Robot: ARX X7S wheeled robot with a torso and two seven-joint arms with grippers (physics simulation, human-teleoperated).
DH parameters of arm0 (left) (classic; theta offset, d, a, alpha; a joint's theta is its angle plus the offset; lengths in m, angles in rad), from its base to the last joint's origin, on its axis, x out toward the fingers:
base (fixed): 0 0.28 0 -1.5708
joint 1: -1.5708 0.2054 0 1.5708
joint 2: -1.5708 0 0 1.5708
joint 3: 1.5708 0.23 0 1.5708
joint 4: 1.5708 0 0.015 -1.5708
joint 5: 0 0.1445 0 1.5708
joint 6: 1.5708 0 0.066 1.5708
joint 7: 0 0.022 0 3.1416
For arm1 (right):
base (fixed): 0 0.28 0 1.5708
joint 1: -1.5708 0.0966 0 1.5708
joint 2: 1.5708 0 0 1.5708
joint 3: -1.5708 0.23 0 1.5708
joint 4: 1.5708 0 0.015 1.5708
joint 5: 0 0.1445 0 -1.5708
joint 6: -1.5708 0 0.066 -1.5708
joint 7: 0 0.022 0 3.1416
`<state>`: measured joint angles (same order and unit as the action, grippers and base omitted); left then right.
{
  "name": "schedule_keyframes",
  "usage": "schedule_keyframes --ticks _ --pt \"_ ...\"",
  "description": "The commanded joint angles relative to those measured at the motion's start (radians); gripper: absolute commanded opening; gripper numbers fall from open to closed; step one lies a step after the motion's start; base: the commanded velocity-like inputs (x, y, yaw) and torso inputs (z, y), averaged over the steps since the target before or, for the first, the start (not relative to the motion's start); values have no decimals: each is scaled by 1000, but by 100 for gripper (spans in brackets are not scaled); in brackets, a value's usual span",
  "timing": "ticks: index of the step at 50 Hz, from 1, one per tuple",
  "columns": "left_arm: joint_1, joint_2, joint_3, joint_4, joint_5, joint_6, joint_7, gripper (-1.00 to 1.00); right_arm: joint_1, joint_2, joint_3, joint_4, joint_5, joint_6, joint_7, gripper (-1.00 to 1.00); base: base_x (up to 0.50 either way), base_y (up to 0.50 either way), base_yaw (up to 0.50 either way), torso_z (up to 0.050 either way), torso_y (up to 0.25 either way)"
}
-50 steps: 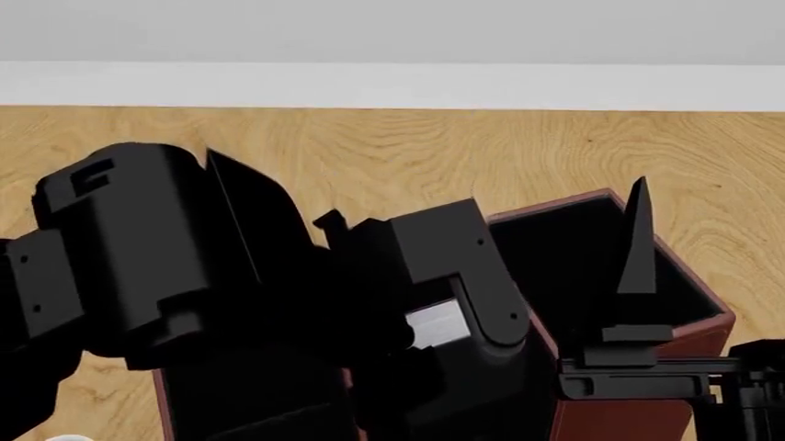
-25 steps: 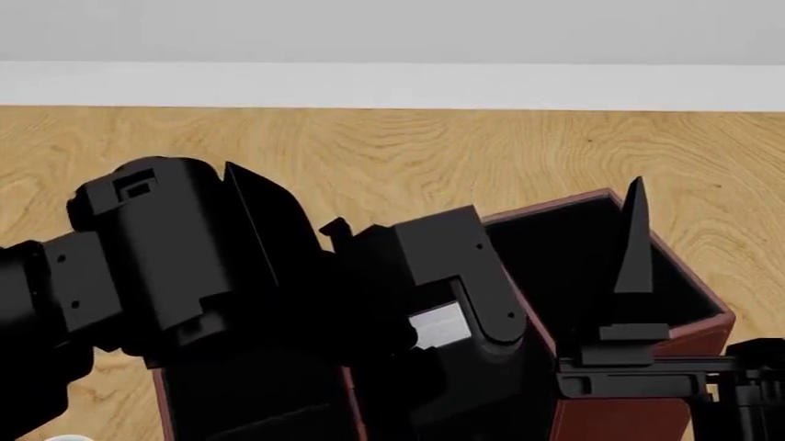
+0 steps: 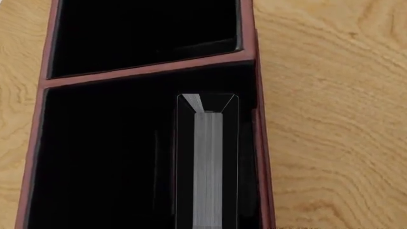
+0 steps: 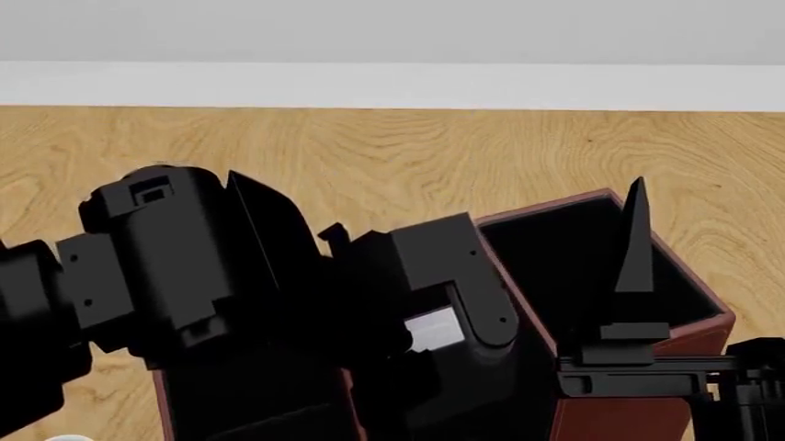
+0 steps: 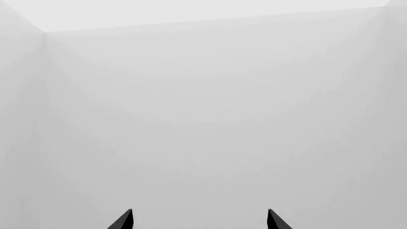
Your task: Pick up the book and place it in the back compartment of the caddy.
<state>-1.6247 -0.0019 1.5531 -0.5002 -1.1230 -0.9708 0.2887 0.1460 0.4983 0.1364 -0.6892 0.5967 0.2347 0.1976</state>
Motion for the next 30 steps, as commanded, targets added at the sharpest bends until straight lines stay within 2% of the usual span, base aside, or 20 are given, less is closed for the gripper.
schedule_keyframes --ticks 1,30 --pt "5 2 -8 -23 14 23 -13 -100 0 1 -3 4 0 -4 0 100 0 0 0 0 0" --pt "82 2 -7 -40 61 60 7 -100 -4 3 -5 10 3 -13 2 100 0 0 0 0 1"
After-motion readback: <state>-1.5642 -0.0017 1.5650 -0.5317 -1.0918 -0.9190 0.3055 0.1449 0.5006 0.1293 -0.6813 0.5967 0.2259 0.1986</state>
